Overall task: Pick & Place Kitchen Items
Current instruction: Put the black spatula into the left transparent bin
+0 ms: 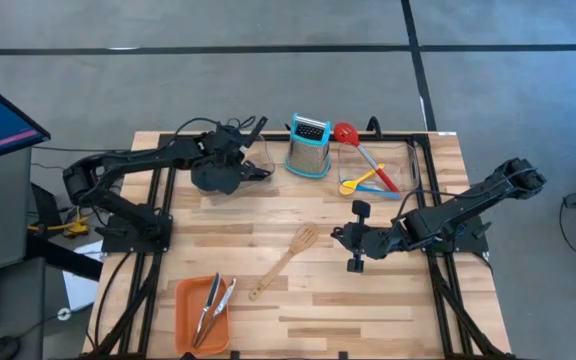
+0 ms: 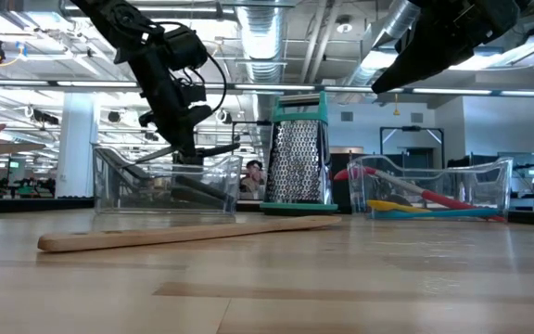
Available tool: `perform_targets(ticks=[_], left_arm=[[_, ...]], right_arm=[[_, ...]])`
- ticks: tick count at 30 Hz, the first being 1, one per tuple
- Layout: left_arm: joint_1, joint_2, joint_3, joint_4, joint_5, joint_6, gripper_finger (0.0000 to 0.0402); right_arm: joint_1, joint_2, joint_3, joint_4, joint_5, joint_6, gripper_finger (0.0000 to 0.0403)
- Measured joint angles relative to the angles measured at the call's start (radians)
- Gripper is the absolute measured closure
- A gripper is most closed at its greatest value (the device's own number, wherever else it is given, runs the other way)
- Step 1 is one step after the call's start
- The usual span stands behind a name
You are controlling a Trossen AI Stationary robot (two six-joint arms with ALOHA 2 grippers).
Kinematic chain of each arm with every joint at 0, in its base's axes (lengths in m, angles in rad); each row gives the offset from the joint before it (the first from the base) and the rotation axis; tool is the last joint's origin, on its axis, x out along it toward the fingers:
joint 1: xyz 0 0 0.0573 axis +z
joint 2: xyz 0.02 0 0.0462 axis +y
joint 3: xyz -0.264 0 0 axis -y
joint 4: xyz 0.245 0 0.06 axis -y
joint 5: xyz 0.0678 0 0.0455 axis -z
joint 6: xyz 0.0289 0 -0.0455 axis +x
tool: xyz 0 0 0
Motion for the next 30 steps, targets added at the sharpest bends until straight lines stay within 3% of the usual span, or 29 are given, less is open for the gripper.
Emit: perform_targets(ticks=[5, 24, 30], left_arm=[[0.000, 0.000, 0.000, 0.003, -0.071, 0.055, 0.0386], [-0.007, 0.002, -0.003, 0.059, -0.197, 0.057, 0.0387], [-0.007, 0.002, -0.031, 0.067, -0.197, 0.055, 0.0354]], right_arm=[[0.000, 0.000, 0.000, 0.000, 0.000, 0.000, 0.0401], [0.000, 0.000, 0.000, 0.000, 0.000, 0.000, 0.0401], [0.000, 0.000, 0.000, 0.000, 0.000, 0.000, 0.0401]])
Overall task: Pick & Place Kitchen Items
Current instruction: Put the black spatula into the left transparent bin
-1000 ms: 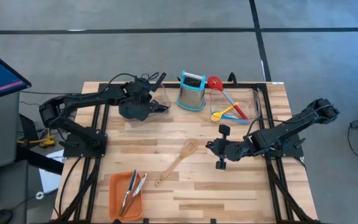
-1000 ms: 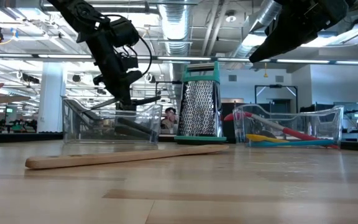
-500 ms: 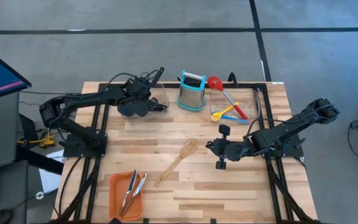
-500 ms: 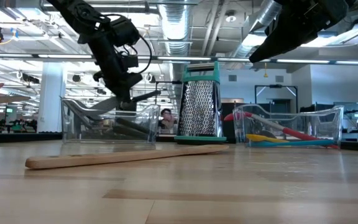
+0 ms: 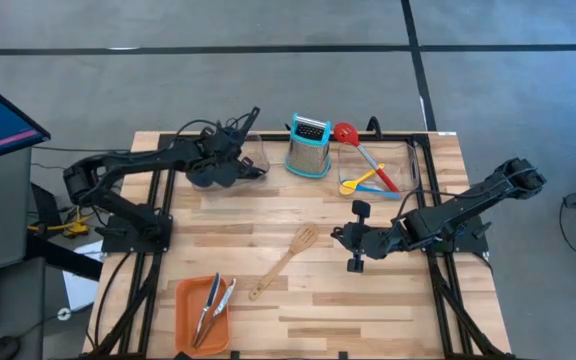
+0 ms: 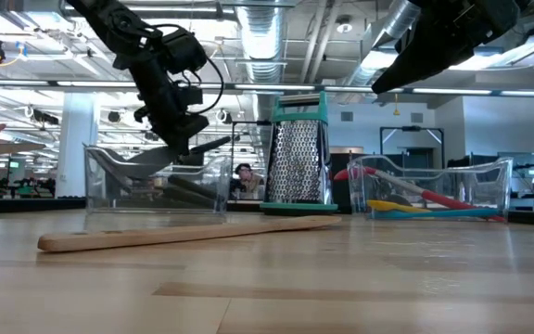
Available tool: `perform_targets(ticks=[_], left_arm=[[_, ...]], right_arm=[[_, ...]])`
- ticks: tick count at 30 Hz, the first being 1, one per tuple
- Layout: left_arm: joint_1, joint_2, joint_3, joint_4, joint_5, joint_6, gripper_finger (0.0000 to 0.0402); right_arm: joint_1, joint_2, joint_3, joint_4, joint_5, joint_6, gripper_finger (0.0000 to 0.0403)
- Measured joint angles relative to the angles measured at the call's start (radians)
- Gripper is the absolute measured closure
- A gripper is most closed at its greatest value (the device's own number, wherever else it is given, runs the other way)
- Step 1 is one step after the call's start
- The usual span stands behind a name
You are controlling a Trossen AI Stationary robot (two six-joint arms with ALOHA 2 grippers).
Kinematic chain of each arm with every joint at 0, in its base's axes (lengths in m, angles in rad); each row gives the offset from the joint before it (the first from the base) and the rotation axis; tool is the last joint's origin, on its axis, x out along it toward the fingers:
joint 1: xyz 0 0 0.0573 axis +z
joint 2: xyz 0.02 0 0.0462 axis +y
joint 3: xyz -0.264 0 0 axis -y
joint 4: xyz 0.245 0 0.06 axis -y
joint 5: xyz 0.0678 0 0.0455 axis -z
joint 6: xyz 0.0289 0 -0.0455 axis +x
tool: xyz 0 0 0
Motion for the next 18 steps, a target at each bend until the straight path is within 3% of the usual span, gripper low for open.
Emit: perform_targets(ticks=[7, 18], left_arm=[[0.000, 0.000, -0.073, 0.016, 0.042, -0.025, 0.0320], [0.002, -0.022, -0.121, 0.117, 0.047, -0.001, 0.0314]], right_arm=[[0.000, 0.000, 0.000, 0.000, 0.000, 0.000, 0.0401], [0.000, 0.000, 0.000, 0.000, 0.000, 0.000, 0.0401]])
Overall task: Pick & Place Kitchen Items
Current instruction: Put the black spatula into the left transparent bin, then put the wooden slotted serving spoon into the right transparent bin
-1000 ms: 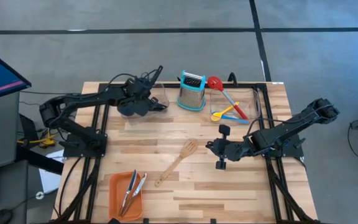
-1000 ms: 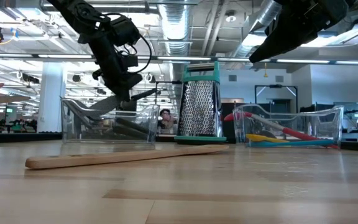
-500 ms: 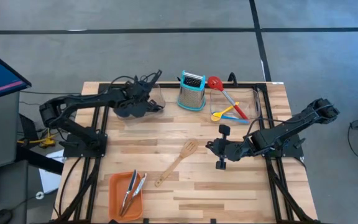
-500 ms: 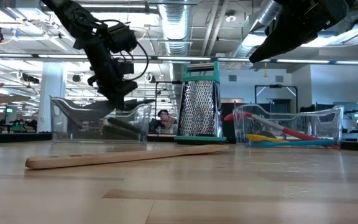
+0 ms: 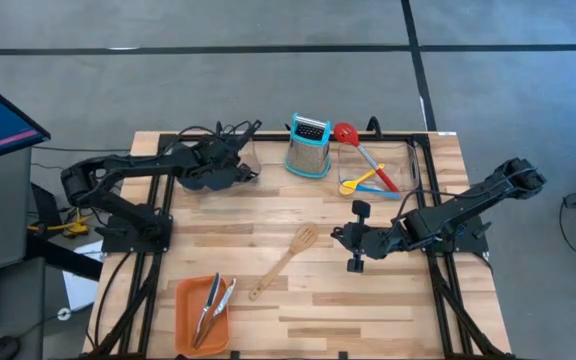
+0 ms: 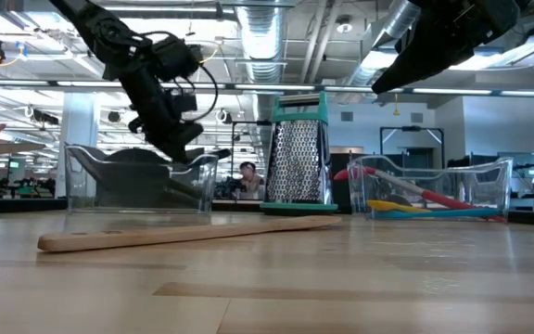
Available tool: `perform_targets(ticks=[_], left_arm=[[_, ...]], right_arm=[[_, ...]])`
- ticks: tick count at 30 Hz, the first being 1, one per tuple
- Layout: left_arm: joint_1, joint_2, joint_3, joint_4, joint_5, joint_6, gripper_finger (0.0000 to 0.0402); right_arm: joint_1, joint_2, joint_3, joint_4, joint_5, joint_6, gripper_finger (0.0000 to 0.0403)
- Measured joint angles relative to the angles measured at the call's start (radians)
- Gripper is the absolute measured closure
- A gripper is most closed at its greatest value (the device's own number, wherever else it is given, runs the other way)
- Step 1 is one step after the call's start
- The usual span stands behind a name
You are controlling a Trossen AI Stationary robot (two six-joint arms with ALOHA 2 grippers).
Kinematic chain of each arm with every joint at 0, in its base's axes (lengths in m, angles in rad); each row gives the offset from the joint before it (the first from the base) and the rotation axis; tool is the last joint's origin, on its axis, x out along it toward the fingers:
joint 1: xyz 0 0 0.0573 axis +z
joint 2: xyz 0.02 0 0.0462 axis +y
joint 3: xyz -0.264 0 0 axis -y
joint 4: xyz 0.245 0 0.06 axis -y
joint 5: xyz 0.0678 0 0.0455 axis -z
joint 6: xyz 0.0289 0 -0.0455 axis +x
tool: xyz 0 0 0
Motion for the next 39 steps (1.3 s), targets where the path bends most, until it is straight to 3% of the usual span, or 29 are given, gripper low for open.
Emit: perform_targets(ticks=[11, 19, 22, 29, 39], left_arm=[[-0.004, -0.140, 0.000, 0.025, 0.009, 0.011, 0.0313], [-0.040, -0.238, 0.001, 0.033, 0.308, -0.103, 0.0318], [-0.096, -0.252, 0.001, 0.039, 0.356, -0.105, 0.0325], [-0.312, -0.227, 0.001, 0.100, 0.344, -0.101, 0.0348], [-0.543, -0.109, 0.002, 0.406, 0.290, -0.024, 0.0382]], right_arm=[[0.003, 0.000, 0.000, -0.003, 0.000, 0.000, 0.0401], [0.002, 0.000, 0.000, -0.002, 0.000, 0.000, 0.0401], [0.002, 0.000, 0.000, -0.001, 0.000, 0.000, 0.0401], [0.002, 0.000, 0.000, 0.001, 0.000, 0.000, 0.0401], [0.000, 0.000, 0.000, 0.009, 0.000, 0.000, 0.0401]])
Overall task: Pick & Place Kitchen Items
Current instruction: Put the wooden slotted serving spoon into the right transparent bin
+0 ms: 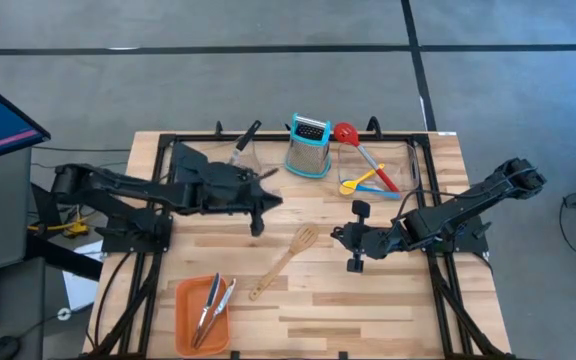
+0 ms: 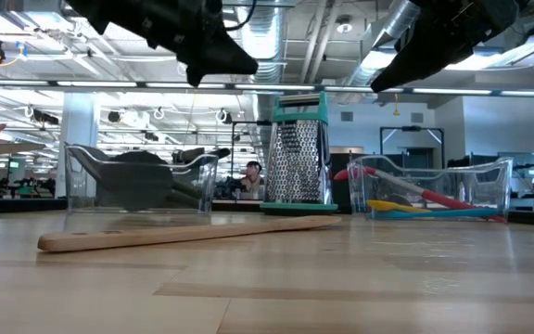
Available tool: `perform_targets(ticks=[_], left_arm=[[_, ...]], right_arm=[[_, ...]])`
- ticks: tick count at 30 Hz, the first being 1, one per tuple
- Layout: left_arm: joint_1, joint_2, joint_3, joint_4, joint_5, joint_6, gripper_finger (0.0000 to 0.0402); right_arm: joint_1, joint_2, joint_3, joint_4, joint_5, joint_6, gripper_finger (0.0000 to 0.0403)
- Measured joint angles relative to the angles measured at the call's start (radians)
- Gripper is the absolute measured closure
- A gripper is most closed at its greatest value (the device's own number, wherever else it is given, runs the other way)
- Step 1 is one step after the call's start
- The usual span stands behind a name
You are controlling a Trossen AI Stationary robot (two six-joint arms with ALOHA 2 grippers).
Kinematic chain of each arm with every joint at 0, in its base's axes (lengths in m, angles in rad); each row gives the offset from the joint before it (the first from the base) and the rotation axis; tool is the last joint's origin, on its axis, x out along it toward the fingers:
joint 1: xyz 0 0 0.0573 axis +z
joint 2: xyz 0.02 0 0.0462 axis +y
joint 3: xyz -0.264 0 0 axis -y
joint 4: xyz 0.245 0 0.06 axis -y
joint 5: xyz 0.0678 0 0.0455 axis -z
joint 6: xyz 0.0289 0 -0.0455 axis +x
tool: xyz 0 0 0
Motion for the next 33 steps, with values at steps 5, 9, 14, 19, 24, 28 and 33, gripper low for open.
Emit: perform_targets(ticks=[5, 9, 14, 19, 24, 28, 33], left_arm=[[-0.075, 0.085, 0.000, 0.035, 0.000, -0.024, 0.0391], [-0.121, 0.150, 0.000, 0.043, 0.000, -0.035, 0.0391], [-0.168, 0.207, 0.000, 0.045, 0.000, -0.073, 0.0390], [-0.182, 0.223, 0.000, 0.049, 0.004, -0.074, 0.0393], [-0.181, 0.223, 0.000, 0.070, 0.003, -0.074, 0.0394], [-0.181, 0.223, 0.000, 0.091, 0.001, -0.076, 0.0394], [-0.181, 0.223, 0.000, 0.103, 0.001, -0.081, 0.0394]], right_arm=[[0.000, 0.000, 0.000, 0.000, 0.000, 0.000, 0.0401], [0.000, 0.000, 0.000, 0.000, 0.000, 0.000, 0.0401], [0.000, 0.000, 0.000, 0.000, 0.000, 0.000, 0.0401], [0.000, 0.000, 0.000, 0.000, 0.000, 0.000, 0.0401], [0.000, 0.000, 0.000, 0.000, 0.000, 0.000, 0.0401], [0.000, 0.000, 0.000, 0.000, 0.000, 0.000, 0.0401], [0.000, 0.000, 0.000, 0.000, 0.000, 0.000, 0.0401]])
